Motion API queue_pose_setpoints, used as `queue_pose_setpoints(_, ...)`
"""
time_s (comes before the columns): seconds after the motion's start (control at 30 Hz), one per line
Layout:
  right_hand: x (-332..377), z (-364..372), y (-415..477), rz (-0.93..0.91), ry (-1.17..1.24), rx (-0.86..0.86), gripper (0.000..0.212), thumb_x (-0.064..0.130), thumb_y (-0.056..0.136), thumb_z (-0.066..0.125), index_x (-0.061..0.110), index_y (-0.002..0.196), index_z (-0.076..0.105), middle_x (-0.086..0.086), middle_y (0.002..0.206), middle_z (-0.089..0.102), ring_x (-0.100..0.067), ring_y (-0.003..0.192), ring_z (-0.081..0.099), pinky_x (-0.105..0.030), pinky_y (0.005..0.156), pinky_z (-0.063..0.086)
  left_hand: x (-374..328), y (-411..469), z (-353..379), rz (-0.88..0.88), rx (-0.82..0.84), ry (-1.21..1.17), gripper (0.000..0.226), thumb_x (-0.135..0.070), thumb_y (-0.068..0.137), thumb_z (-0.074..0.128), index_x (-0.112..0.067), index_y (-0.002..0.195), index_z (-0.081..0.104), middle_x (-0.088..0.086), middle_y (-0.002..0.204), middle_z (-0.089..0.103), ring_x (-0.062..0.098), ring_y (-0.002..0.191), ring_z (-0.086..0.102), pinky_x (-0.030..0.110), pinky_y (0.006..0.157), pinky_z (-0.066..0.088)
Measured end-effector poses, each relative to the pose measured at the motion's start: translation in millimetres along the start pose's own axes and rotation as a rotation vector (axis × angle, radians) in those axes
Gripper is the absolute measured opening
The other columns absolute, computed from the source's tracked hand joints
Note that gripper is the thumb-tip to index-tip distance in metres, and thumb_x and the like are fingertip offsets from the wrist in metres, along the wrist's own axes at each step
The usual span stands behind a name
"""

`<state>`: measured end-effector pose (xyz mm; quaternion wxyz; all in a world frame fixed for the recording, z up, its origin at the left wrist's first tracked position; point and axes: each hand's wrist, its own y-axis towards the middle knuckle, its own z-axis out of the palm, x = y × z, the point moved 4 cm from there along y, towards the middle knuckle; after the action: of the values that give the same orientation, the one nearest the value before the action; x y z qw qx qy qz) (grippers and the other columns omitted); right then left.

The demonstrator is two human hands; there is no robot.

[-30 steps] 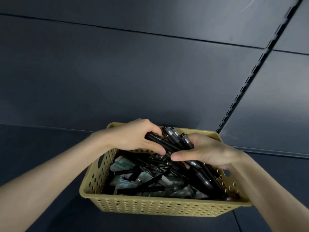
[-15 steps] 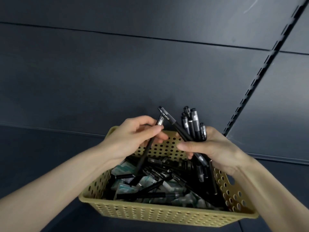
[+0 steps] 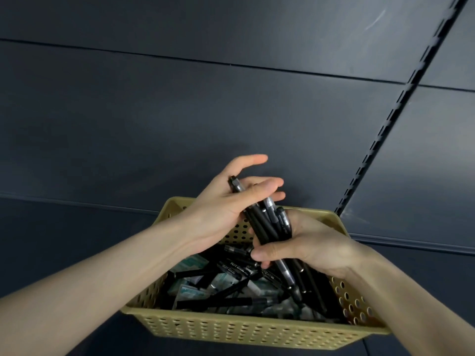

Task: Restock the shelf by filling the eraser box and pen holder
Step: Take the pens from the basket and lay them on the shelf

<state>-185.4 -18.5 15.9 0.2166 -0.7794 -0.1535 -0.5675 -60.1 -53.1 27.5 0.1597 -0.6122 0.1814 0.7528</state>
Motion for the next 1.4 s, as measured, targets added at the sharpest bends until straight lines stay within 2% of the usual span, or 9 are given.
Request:
queue_pose_setpoints(0.13,1.1,-0.8,1.5,-0.016,0.048,-0.041,0.011,-0.003,0.075,0.071,0.003,0.08,0.063,-0.006,0.071,0.065,-0.016,0.071,0.064,-0.022,0.069,0.051,-3.0,0.8,8.8,0.08,0.074,0.291,0.026,-0.028,0.085,0.063,-0.016,0.108,0.065,0.003,0.111,0.069,0.014,0.111,0.062,0.036,0.102,0.045)
queue_pose_setpoints(0.37,11.7,-14.2,-1.0,-0.102,0.279,-0.225,0.006,0.011,0.069,0.07,0.01,0.074,0.066,-0.006,0.068,0.063,-0.015,0.069,0.062,-0.022,0.068,0.051,4.2,-6.1,-8.5,-0.106,0.097,0.196,0.066,-0.041,0.076,0.066,-0.019,0.134,0.045,0.0,0.119,0.066,0.012,0.115,0.06,0.039,0.106,0.042)
queue_pose_setpoints(0.53,25.0,-12.2,4.8,-0.218,0.619,-0.33,0.01,0.01,0.07,0.068,0.008,0.077,0.062,-0.003,0.071,0.061,-0.016,0.072,0.06,-0.03,0.07,0.054,16.9,-14.6,0.2,-0.294,0.316,0.267,0.048,-0.038,0.074,0.071,-0.021,0.117,0.058,0.0,0.115,0.067,0.012,0.108,0.063,0.033,0.093,0.052)
queue_pose_setpoints(0.6,27.3,-7.6,7.7,-0.245,0.6,-0.372,0.013,0.012,0.069,0.074,0.011,0.078,0.064,-0.002,0.072,0.06,-0.016,0.075,0.059,-0.031,0.073,0.051,22.2,-14.7,5.6,-0.321,0.394,0.268,0.04,-0.032,0.08,0.065,-0.013,0.113,0.058,0.009,0.102,0.069,0.024,0.095,0.067,0.035,0.08,0.056)
queue_pose_setpoints(0.73,21.2,-7.0,7.4,-0.177,0.583,-0.377,0.023,0.021,0.066,0.075,0.019,0.088,0.069,-0.001,0.076,0.063,-0.019,0.082,0.061,-0.037,0.073,0.049,24.5,-15.5,7.7,-0.342,0.46,0.28,0.025,-0.028,0.087,0.059,-0.009,0.102,0.056,0.001,0.079,0.063,0.015,0.073,0.061,0.021,0.055,0.045)
queue_pose_setpoints(0.87,16.1,-12.8,1.0,-0.167,0.52,-0.375,0.013,0.013,0.076,0.072,0.01,0.081,0.061,-0.004,0.071,0.059,-0.022,0.076,0.06,-0.043,0.08,0.05,25.4,-12.8,-4.8,-0.309,0.496,0.543,0.031,-0.022,0.089,0.063,-0.011,0.117,0.055,0.004,0.111,0.065,0.014,0.101,0.063,0.025,0.082,0.053)
queue_pose_setpoints(1.0,5.2,-32.1,-9.4,-0.051,0.213,-0.513,0.012,0.01,0.075,0.072,0.006,0.073,0.061,-0.009,0.068,0.058,-0.023,0.068,0.06,-0.042,0.074,0.051,25.8,-1.9,-28.5,-0.221,0.485,1.039,0.069,-0.038,0.081,0.071,-0.022,0.14,0.038,-0.012,0.141,0.043,0.002,0.127,0.041,0.02,0.109,0.033)
queue_pose_setpoints(1.17,-15.2,-35.6,-13.4,0.1,0.047,-0.45,0.015,0.01,0.078,0.071,0.01,0.067,0.06,-0.008,0.064,0.06,-0.02,0.066,0.06,-0.031,0.065,0.052,48.6,4.2,-32.8,-0.329,0.691,1.302,0.074,-0.039,0.081,0.071,-0.02,0.143,0.037,-0.004,0.144,0.041,0.014,0.13,0.041,0.033,0.108,0.036)
queue_pose_setpoints(1.4,-21.2,-38.0,-11.1,0.124,0.044,-0.391,0.013,0.009,0.077,0.071,0.006,0.074,0.059,-0.007,0.064,0.059,-0.016,0.064,0.059,-0.025,0.063,0.052,63.2,8.9,-30.0,-0.287,0.694,1.475,0.048,-0.045,0.092,0.054,-0.015,0.129,0.048,-0.002,0.114,0.052,0.017,0.103,0.05,0.034,0.089,0.045)
